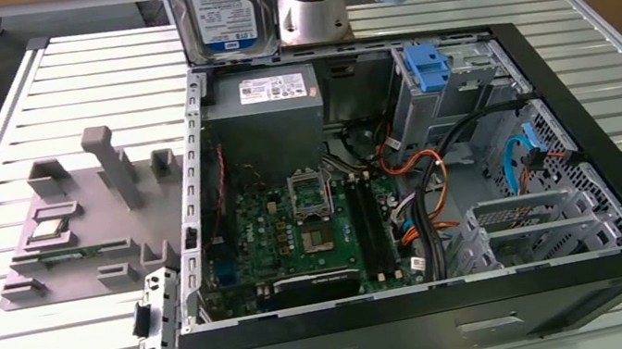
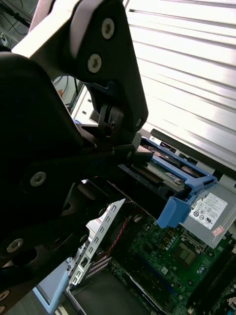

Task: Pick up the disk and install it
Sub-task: 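Pick up the disk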

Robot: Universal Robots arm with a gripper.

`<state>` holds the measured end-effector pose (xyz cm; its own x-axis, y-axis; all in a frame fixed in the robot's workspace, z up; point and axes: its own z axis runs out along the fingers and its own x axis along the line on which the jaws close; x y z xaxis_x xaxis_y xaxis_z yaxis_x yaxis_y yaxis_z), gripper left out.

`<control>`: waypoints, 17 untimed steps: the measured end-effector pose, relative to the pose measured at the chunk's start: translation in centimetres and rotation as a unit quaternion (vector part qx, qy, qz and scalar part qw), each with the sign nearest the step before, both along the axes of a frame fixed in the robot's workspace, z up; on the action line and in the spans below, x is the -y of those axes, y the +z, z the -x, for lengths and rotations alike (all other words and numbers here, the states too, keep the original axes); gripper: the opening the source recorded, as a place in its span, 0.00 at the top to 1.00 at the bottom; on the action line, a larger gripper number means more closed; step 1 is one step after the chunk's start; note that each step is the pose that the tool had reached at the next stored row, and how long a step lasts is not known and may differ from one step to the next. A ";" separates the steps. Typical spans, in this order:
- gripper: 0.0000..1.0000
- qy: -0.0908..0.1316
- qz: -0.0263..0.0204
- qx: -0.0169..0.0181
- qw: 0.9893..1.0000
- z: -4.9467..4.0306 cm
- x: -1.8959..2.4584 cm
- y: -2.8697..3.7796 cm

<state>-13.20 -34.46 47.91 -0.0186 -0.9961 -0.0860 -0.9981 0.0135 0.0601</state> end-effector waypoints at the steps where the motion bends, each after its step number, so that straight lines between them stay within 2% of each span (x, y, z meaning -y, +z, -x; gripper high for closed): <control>1: 0.65 0.000 0.000 0.000 1.000 0.00 0.00 -0.01; 9: 0.65 0.000 0.000 0.000 1.000 -0.24 -0.01 -0.04; 17: 0.65 0.000 0.000 0.000 1.000 -1.57 0.00 -0.09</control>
<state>-11.63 -34.46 47.82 -0.0187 -0.9961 -0.0865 -0.9981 0.0135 0.0601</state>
